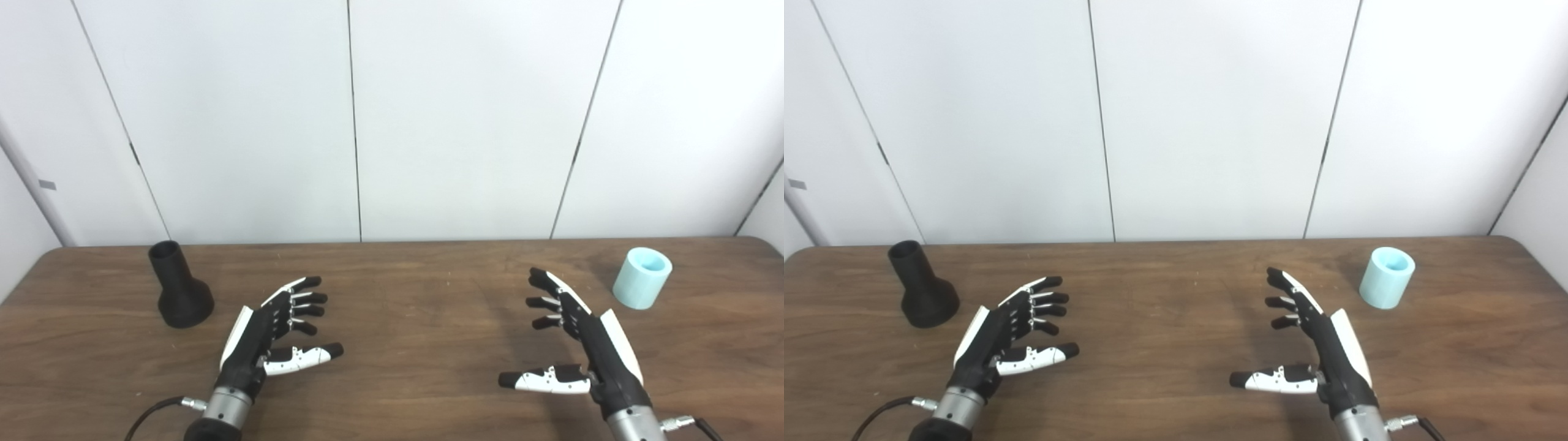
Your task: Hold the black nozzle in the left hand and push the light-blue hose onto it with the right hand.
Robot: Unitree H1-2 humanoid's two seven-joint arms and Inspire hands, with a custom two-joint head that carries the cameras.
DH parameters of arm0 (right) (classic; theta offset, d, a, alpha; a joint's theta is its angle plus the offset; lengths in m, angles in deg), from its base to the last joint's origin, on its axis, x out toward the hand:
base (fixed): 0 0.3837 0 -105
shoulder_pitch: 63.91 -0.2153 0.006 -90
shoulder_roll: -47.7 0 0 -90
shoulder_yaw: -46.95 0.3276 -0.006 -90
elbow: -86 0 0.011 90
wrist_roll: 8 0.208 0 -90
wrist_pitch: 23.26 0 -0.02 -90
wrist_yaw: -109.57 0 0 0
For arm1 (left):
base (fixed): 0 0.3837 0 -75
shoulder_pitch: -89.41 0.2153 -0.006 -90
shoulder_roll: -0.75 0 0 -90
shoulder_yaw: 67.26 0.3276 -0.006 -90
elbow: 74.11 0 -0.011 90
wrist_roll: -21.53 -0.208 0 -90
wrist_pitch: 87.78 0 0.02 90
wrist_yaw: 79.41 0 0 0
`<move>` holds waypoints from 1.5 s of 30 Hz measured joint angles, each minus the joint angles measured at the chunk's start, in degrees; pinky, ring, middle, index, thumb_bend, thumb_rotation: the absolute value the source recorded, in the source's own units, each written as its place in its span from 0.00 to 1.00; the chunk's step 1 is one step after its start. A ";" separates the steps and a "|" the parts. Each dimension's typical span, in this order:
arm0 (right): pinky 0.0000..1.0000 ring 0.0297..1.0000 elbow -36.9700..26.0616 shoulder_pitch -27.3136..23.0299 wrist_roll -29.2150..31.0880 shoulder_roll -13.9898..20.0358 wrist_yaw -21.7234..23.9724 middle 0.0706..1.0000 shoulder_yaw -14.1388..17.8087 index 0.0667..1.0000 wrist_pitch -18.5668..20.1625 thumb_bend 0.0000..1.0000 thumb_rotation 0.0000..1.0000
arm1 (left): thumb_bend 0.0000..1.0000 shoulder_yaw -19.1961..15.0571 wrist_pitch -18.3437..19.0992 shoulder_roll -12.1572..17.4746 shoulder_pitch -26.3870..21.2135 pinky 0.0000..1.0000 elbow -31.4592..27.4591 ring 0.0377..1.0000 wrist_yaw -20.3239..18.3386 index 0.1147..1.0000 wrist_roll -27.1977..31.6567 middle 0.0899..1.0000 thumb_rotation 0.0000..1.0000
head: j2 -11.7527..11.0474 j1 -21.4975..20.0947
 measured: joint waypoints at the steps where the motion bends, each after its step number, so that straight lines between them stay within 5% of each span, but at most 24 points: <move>1: 0.64 0.78 0.00 0.00 0.00 0.00 0.02 0.87 -0.01 0.88 0.05 0.77 0.07 | 0.74 -0.02 0.05 0.00 0.00 0.54 -0.08 0.68 -0.01 0.71 0.21 0.70 0.05 | 0.00 0.00; 16: 0.64 0.78 -0.16 -0.01 -0.08 0.00 0.21 0.87 -0.01 0.88 0.73 0.77 0.07 | 0.74 0.00 0.18 0.02 -0.02 0.55 -0.13 0.69 0.00 0.71 0.49 0.70 0.06 | 0.00 0.79; 17: 0.64 0.78 -0.16 -0.01 0.01 0.02 0.23 0.87 0.02 0.88 0.73 0.76 0.07 | 0.74 0.07 0.19 0.00 -0.03 0.55 -0.13 0.69 0.04 0.71 0.42 0.70 0.06 | -0.61 6.53; 19: 0.64 0.78 -0.16 -0.01 0.22 0.23 0.33 0.88 0.15 0.88 0.72 0.76 0.05 | 0.75 0.28 0.23 -0.15 -0.05 0.55 -0.13 0.69 0.17 0.71 0.10 0.70 0.06 | -0.88 7.81; 23: 0.65 0.79 -0.10 0.00 1.83 1.83 0.98 0.89 0.96 0.90 0.62 0.73 0.02 | 0.75 1.33 0.74 -1.85 -0.42 0.55 0.14 0.69 1.26 0.71 -1.80 0.70 0.07 | -3.42 19.30; 26: 0.67 0.81 0.01 0.00 4.01 3.37 1.81 0.91 2.01 0.91 0.61 0.70 0.00 | 0.76 2.50 0.90 -3.82 -1.10 0.55 1.21 0.69 2.36 0.71 -3.12 0.69 0.09 | -4.48 22.40; 35: 0.69 0.83 2.84 -0.33 8.32 4.06 2.89 0.93 2.77 0.92 -0.53 0.66 0.00 | 0.77 3.06 0.90 -5.17 -2.54 0.53 2.94 0.68 2.84 0.71 -3.85 0.69 0.09 | -5.71 23.56; 45: 0.68 0.83 3.04 -1.02 8.53 4.03 2.85 0.93 2.82 0.93 -1.35 0.66 0.00 | 0.77 -1.58 1.84 -1.49 -2.50 0.54 -3.41 0.68 3.57 0.70 -3.05 0.69 0.11 | -6.15 24.70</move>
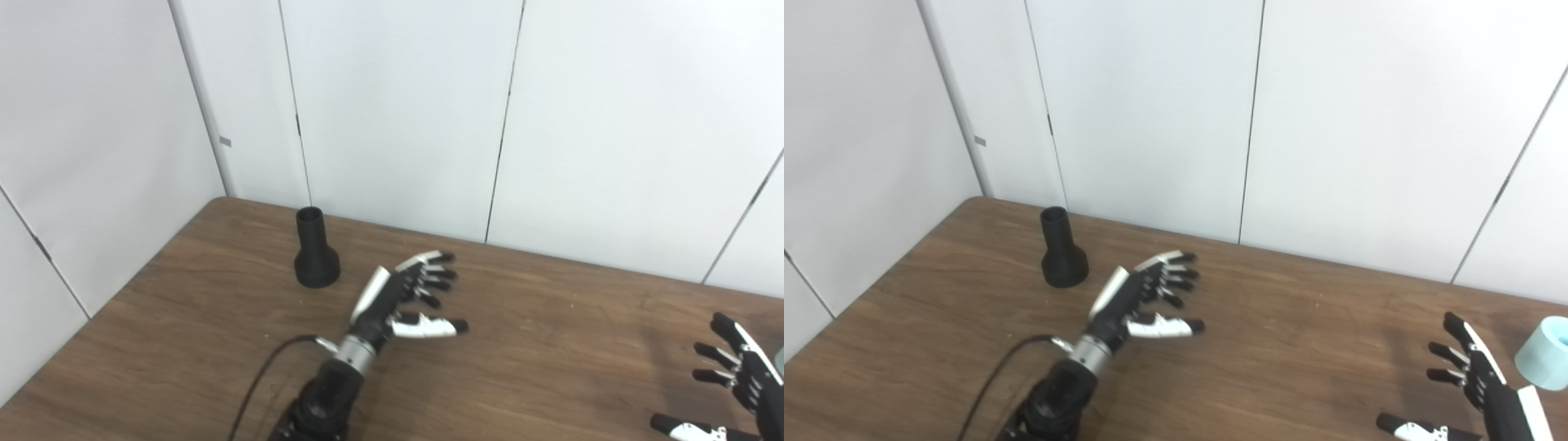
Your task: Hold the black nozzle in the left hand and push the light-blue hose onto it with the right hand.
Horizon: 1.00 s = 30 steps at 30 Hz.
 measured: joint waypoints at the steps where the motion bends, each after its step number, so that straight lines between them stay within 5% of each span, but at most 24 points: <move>1: 0.68 0.83 0.10 0.00 0.03 0.01 0.00 0.93 0.01 0.93 -0.24 0.66 0.00 | 0.77 -0.24 0.01 0.14 0.00 0.55 -1.18 0.68 0.22 0.70 -0.10 0.69 0.11 | -0.09 0.09; 8: 0.68 0.83 2.77 -0.17 0.35 0.41 0.00 0.93 0.35 0.93 -1.63 0.66 0.00 | 0.78 -0.40 0.21 6.79 0.09 0.55 -7.52 0.68 -1.18 0.71 -3.71 0.68 0.12 | -0.70 0.88; 14: 0.68 0.83 3.53 -0.32 0.37 0.90 0.05 0.93 0.37 0.93 -2.59 0.65 0.00 | 0.78 -3.74 4.66 13.29 -1.71 0.59 -11.64 0.70 -2.43 0.72 -5.89 0.71 0.14 | -0.88 1.50; 23: 0.68 0.83 3.96 -1.17 0.60 1.23 0.18 0.93 0.37 0.93 -3.47 0.65 0.00 | 0.76 -8.28 3.49 15.82 -4.23 0.65 -8.01 0.76 3.36 0.75 -11.24 0.77 0.12 | -1.14 1.93; 25: 0.68 0.83 4.25 -1.18 0.61 1.23 0.23 0.93 0.35 0.93 -3.48 0.65 0.00 | 0.76 -8.54 4.18 15.82 -4.82 0.69 -8.14 0.80 4.52 0.77 -13.48 0.80 0.13 | -1.23 1.85; 27: 0.68 0.83 4.29 -1.18 0.69 1.23 0.40 0.94 0.35 0.93 -3.48 0.65 0.00 | 0.79 -9.29 4.57 15.84 -5.71 0.85 -8.04 0.92 6.30 0.85 -15.49 0.91 0.19 | -1.14 1.41; 30: 0.68 0.83 4.30 -1.22 0.75 1.24 0.61 0.93 0.37 0.93 -3.48 0.65 0.00 | 0.82 -10.12 4.77 16.05 -7.05 0.97 -6.85 0.98 8.23 0.92 -16.83 0.98 0.22 | -1.05 1.58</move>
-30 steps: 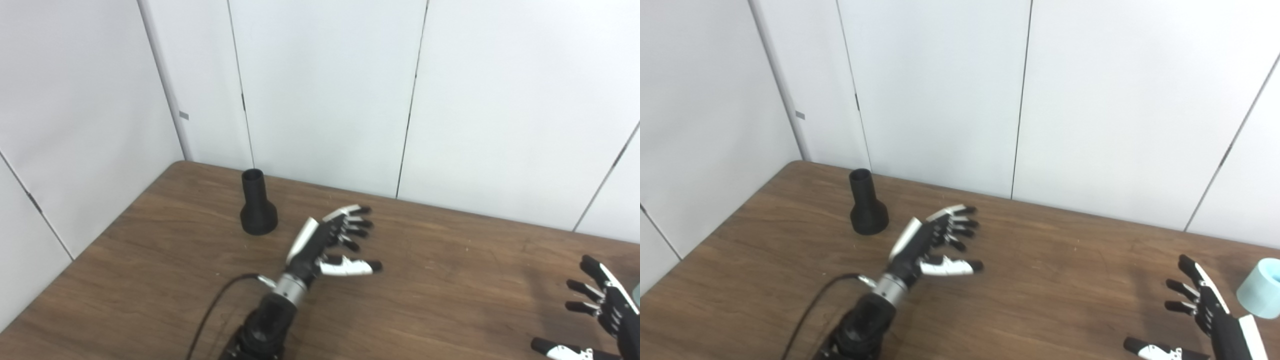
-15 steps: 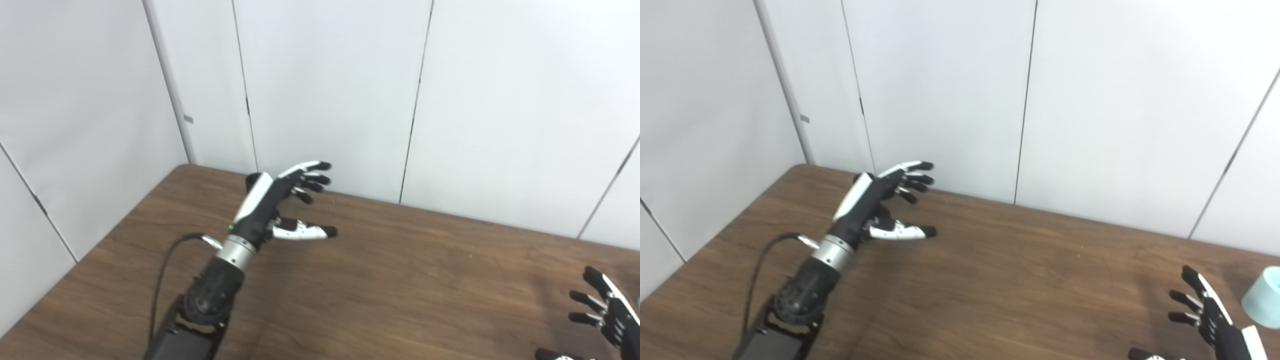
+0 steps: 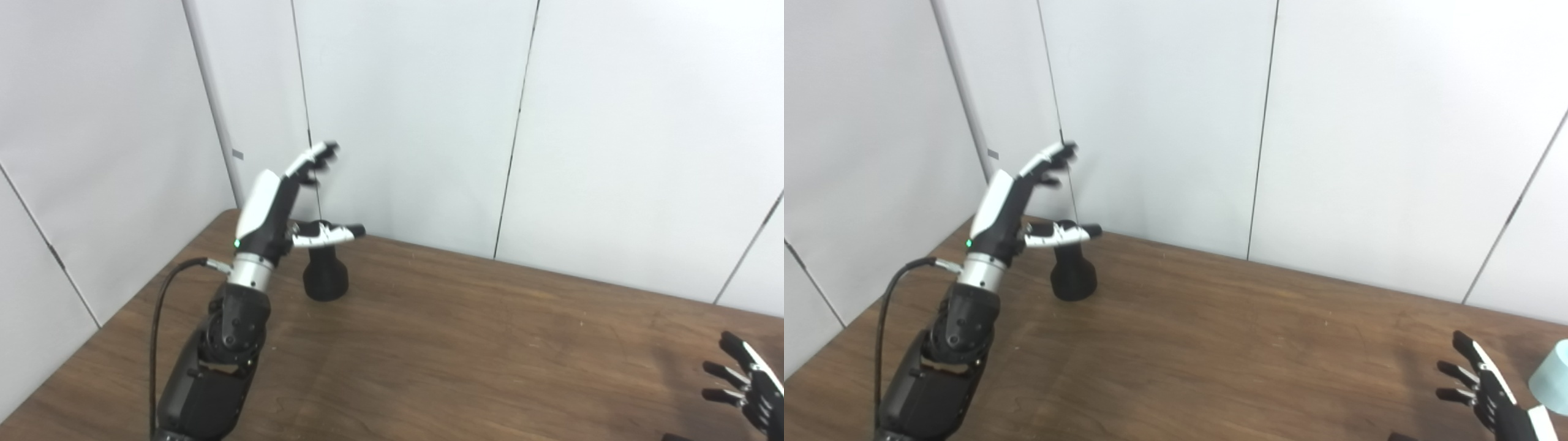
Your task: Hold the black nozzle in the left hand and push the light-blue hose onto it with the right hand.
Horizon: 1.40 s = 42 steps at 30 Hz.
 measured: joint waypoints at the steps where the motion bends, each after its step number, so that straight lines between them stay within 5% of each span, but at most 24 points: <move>1: 0.68 0.83 0.03 -0.02 0.00 0.00 0.02 0.93 0.00 0.93 0.00 0.65 0.00 | 0.83 -0.27 0.16 0.00 -0.35 0.99 0.62 0.99 0.34 0.93 0.00 0.99 0.22 | 0.00 0.00; 8: 0.67 0.83 0.90 -0.28 0.14 -0.01 0.22 0.93 0.09 0.93 -0.02 0.65 0.00 | 0.95 -0.65 7.04 -0.41 -0.41 1.00 2.94 1.00 0.25 1.00 0.06 1.00 0.26 | 0.17 0.09; 18: 0.67 0.83 0.87 -0.28 0.92 0.01 0.50 0.93 0.27 0.93 -0.01 0.65 0.00 | 1.00 2.06 20.40 -0.13 -0.35 1.00 2.23 1.00 -4.10 1.00 -1.39 1.00 0.30 | 0.97 0.00; 37: 0.69 0.84 -0.94 0.08 1.22 0.39 0.76 0.94 0.76 0.93 0.20 0.64 0.00 | 1.00 5.05 25.12 -0.33 0.94 0.99 11.67 1.00 -1.78 1.00 -3.62 1.00 0.34 | 2.46 0.18; 42: 0.69 0.84 -0.96 0.22 1.22 0.52 0.84 0.94 0.77 0.93 0.20 0.64 0.00 | 1.00 5.89 26.81 -0.38 0.99 0.91 11.69 0.98 -1.77 0.99 -4.46 0.95 0.33 | 2.81 0.18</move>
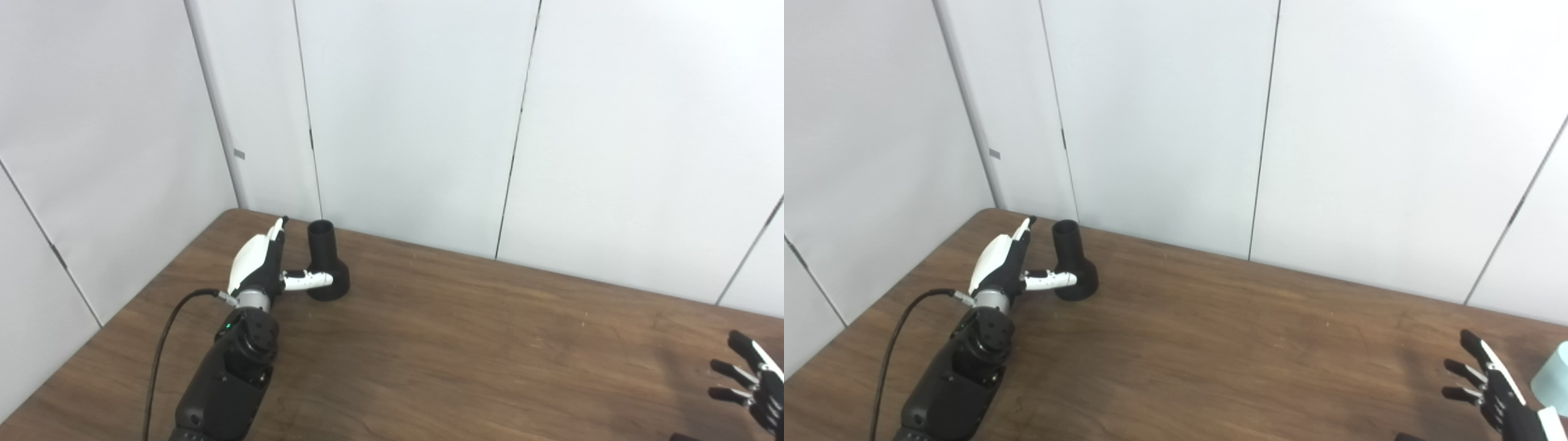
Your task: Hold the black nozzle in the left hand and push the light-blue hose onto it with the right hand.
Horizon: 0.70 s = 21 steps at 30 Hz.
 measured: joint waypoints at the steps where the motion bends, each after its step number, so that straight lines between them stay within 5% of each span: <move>1: 0.69 0.84 -0.03 0.00 0.00 0.08 0.01 0.94 0.00 0.93 0.00 0.64 0.00 | 1.00 0.18 0.13 -0.08 0.04 0.89 -0.01 0.97 -0.05 0.99 -0.47 0.94 0.33 | 0.26 0.09; 21: 0.69 0.83 -0.81 0.35 -0.52 0.35 0.13 0.94 0.02 0.93 0.77 0.64 0.00 | 0.99 1.76 0.24 -1.61 0.81 0.94 1.41 0.91 -3.41 0.79 -2.03 0.86 0.29 | 1.14 0.00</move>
